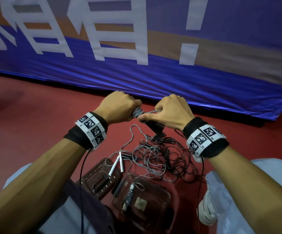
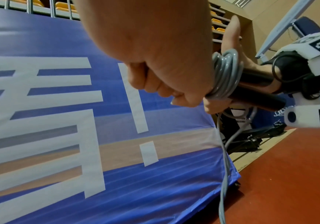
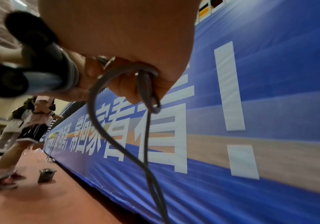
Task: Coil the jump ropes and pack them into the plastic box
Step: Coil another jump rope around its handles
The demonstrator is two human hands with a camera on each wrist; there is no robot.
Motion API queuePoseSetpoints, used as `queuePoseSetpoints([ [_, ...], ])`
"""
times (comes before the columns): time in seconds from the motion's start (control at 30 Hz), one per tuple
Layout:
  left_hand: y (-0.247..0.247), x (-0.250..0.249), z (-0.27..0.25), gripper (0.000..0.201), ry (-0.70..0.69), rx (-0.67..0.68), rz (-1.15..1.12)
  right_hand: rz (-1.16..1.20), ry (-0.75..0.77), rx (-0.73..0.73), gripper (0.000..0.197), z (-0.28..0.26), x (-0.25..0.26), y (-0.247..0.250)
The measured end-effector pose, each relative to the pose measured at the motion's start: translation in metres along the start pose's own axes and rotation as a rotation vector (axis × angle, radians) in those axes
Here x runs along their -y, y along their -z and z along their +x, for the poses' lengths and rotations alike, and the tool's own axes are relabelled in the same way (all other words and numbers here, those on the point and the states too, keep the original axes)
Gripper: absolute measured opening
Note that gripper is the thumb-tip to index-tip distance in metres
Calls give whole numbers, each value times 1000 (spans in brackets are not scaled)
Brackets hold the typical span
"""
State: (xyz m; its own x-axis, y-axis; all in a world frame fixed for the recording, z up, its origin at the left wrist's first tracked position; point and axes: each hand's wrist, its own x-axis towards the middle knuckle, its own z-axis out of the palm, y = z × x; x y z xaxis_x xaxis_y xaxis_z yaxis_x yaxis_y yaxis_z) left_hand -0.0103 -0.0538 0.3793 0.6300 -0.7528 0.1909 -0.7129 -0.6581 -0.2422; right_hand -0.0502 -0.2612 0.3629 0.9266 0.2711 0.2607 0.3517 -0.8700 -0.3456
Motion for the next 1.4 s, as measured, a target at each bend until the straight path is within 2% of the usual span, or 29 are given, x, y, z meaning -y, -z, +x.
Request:
queuePoseSetpoints([
  [0.13,0,3,-1,25,93,-175,-206,589,-100,22,79,6,-5,-9],
  [0.3,-1,0,-5,20,262,-301,-397,980,-249,-26,70,12,3,-15],
  [0.4,-4,-5,-2,11,348,-347,-515,1258,-318,36,62,13,9,-18],
  [0.5,-4,-11,1,19,372,-386,-589,1241,-276,20,55,10,21,-32],
  [0.6,-7,-22,1,20,399,-338,-635,1077,-335,-81,54,5,25,-46],
  [0.7,-13,-31,2,21,464,-284,-648,870,-443,-22,30,-1,17,-52],
  [0.77,-17,-33,5,21,542,-248,-659,874,-540,19,32,-4,13,-53],
  [0.9,-27,-41,8,26,728,-152,-682,796,-596,-59,35,2,15,-56],
  [1.0,-29,-41,13,30,821,-110,-695,839,-645,-153,39,6,26,-59],
  [1.07,-30,-38,18,35,864,-98,-706,1000,-667,-180,41,7,34,-59],
  [1.13,-31,-36,21,38,861,-99,-698,1162,-724,-190,56,9,37,-57],
  [1.2,-31,-37,24,36,841,-104,-683,1135,-740,-182,74,9,32,-54],
  [1.23,-31,-38,25,36,835,-102,-675,1128,-735,-176,75,8,30,-52],
  [1.4,-33,-39,26,37,836,-119,-629,1328,-772,-69,56,7,26,-47],
])
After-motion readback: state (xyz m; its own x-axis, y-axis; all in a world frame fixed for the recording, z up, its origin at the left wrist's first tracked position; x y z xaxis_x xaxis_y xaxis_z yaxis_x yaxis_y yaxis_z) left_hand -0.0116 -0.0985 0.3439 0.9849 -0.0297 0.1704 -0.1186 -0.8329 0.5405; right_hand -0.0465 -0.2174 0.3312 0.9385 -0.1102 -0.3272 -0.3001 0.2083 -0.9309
